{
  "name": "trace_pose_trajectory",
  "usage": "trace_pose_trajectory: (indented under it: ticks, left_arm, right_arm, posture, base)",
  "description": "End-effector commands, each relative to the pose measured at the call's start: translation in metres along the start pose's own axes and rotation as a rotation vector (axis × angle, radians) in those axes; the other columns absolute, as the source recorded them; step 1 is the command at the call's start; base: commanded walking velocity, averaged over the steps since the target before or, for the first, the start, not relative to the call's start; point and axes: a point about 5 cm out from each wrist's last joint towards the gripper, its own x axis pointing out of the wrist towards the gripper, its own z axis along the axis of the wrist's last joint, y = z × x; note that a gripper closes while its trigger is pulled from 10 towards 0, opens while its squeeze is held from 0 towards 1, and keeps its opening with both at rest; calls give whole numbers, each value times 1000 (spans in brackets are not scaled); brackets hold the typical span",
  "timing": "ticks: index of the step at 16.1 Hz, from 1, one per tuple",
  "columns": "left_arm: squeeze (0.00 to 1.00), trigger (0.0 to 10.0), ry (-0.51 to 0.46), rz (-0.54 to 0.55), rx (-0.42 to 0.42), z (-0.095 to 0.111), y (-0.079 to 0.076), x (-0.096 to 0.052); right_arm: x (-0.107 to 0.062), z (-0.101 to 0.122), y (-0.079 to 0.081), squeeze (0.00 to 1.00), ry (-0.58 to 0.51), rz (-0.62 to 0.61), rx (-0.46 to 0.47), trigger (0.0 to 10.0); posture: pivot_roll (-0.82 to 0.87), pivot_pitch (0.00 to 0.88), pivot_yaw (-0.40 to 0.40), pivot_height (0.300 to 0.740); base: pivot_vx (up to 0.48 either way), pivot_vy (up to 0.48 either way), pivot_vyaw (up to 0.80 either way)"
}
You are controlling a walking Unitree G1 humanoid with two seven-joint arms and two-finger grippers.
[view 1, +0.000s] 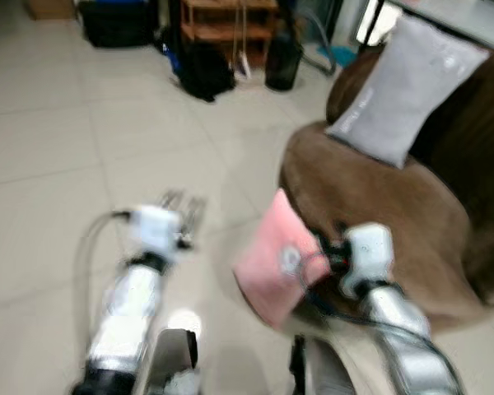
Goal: Move the pillow to the sofa from floor
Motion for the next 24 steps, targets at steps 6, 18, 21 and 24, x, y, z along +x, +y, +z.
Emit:
trace_pose_trajectory:
  ticks: [6, 18, 21, 24]
  left_arm:
    - [0, 10000, 24, 22, 20, 9, 6, -4]
    - [0, 10000, 129, -122, -16, 1, -10, -9]
    - [0, 10000, 233, -21, -32, -21, 0, -15]
    - [0, 10000, 290, -19, -80, -33, 7, -18]
  right_arm:
    - [1, 3, 4, 0, -16, 8, 18, 10000]
    - [-5, -4, 1, 0, 9, -11, 27, 10000]
    - [0, -23, 6, 0, 95, 65, 6, 10000]
    - [11, -53, 25, 0, 206, 232, -21, 10000]
  posture:
    - [70, 51, -80, 595]
    - [70, 60, -72, 595]
    - [67, 85, -74, 595]
    - [84, 136, -87, 595]
  base:
    - [346, 0, 0]
    - [286, 0, -245]
    - [0, 0, 0]
    - [0, 0, 0]
